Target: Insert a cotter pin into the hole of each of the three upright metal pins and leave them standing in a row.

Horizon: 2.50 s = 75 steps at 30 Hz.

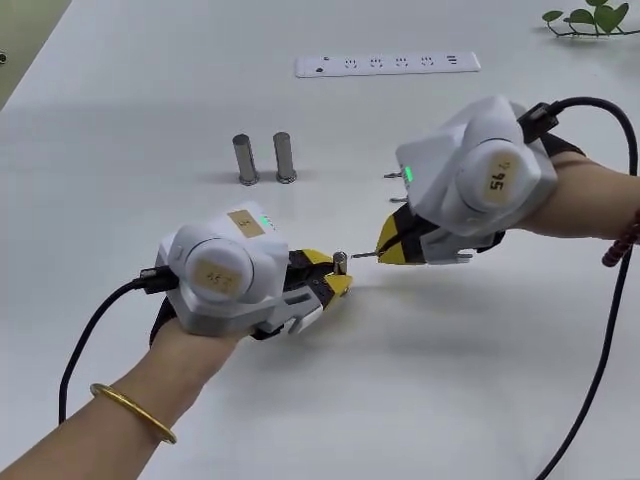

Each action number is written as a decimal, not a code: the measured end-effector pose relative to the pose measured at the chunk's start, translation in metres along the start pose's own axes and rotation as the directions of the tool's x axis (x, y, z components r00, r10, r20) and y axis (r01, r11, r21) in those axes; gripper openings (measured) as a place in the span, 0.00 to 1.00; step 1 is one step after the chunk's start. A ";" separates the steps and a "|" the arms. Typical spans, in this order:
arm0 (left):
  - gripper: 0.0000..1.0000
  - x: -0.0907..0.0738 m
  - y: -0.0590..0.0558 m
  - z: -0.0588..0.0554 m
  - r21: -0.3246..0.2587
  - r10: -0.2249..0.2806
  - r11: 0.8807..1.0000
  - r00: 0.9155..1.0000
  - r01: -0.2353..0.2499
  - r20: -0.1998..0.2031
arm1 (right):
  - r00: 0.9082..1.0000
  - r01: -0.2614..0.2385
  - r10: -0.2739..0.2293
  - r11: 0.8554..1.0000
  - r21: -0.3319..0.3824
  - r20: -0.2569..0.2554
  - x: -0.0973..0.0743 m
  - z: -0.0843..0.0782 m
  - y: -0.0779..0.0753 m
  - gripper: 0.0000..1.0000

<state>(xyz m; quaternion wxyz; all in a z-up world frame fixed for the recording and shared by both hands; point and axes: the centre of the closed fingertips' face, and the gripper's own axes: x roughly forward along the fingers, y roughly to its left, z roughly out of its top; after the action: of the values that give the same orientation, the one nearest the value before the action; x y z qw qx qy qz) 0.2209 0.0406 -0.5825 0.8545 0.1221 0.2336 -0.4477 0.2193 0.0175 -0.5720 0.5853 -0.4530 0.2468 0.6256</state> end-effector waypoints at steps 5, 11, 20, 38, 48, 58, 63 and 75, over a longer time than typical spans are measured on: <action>0.06 0.000 0.000 0.000 -0.001 0.001 1.000 1.000 -0.001 0.000 | 1.000 -0.006 0.006 1.000 -0.003 0.002 0.001 0.002 0.002 0.00; 0.06 0.000 0.000 0.000 0.000 0.002 1.000 1.000 -0.002 0.000 | 1.000 -0.008 0.008 1.000 -0.004 0.005 0.002 0.004 0.001 0.00; 0.06 -0.001 0.000 0.000 -0.003 0.008 1.000 1.000 -0.008 0.002 | 1.000 -0.012 0.012 1.000 -0.006 0.003 0.003 0.008 0.001 0.00; 0.06 0.000 0.000 -0.002 -0.008 0.014 1.000 1.000 -0.014 -0.006 | 1.000 -0.020 0.020 0.998 0.054 0.006 0.003 0.012 0.003 0.00; 0.06 0.000 0.000 -0.002 -0.013 0.014 1.000 1.000 -0.014 -0.006 | 1.000 -0.017 0.017 0.998 0.063 0.008 0.004 0.012 0.000 0.00; 0.06 0.004 -0.006 0.000 -0.001 0.005 1.000 1.000 -0.005 -0.008 | 0.998 -0.041 0.036 0.995 0.090 0.058 0.008 0.018 0.002 0.00; 0.06 0.004 -0.004 0.000 -0.015 0.010 1.000 1.000 -0.010 -0.005 | 0.998 -0.038 0.033 0.996 0.085 0.055 0.008 0.021 0.001 0.00; 0.06 0.004 -0.004 -0.001 -0.010 0.015 1.000 1.000 -0.016 -0.005 | 0.999 -0.025 0.017 0.986 0.162 0.052 0.007 0.017 0.001 0.00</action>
<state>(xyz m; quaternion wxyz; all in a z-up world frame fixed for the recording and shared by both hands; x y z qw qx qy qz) 0.2192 0.0358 -0.5850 0.8579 0.1207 0.2372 -0.4395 0.2146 0.0348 -0.5703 0.6197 -0.3852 0.2872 0.6206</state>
